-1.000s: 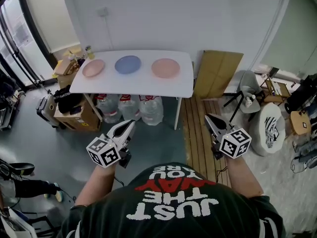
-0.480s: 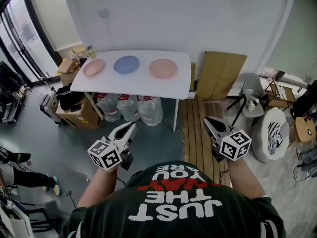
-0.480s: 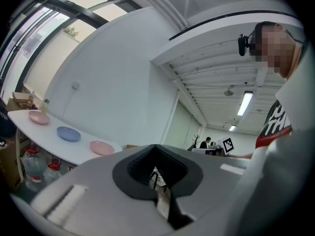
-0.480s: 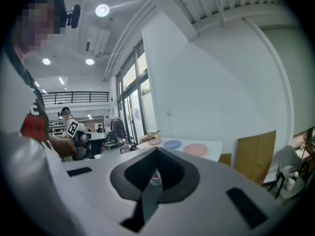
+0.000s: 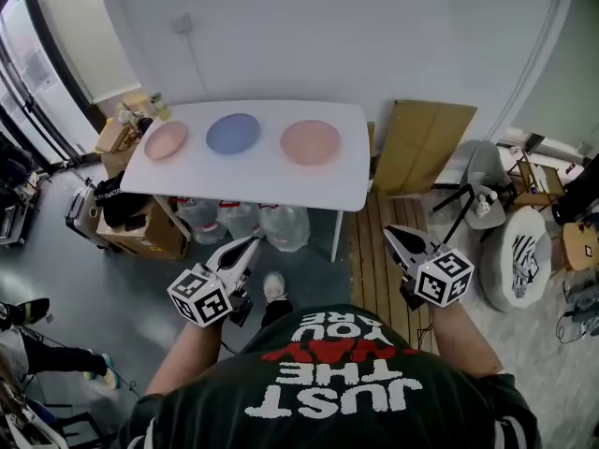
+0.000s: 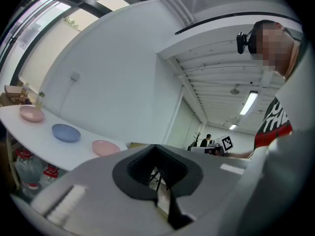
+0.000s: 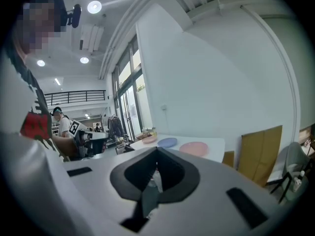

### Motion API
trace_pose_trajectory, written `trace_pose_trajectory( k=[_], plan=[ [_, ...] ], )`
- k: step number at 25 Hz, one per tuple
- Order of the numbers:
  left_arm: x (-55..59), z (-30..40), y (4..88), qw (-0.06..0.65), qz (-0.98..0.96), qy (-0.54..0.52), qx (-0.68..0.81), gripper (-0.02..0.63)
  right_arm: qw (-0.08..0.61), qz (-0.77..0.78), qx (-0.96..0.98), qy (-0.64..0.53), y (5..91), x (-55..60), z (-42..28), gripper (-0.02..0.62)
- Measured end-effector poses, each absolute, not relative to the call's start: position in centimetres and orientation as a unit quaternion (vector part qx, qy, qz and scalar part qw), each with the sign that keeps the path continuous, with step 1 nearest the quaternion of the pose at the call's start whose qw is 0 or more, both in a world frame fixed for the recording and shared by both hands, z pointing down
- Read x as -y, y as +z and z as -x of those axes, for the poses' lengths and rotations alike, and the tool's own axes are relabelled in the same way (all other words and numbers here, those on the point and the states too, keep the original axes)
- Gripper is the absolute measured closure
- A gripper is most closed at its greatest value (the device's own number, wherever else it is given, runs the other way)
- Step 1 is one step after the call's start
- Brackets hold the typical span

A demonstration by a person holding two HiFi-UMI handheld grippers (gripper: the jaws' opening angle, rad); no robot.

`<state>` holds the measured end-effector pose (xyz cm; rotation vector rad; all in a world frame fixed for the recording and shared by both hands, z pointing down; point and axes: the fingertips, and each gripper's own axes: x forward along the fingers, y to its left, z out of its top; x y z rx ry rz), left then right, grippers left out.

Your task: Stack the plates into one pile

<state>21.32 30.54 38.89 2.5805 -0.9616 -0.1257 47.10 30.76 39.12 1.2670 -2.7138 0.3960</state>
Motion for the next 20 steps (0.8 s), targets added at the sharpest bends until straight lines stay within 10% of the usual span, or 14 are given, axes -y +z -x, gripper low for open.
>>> trace_pose_trajectory(
  k=[20],
  plan=[
    [11.1,-21.6,41.2,0.193,-0.954,0.009,0.229,0.606,0.109,-0.519,0.823,0.204,45.0,8.1,-46.0,0.597]
  ],
)
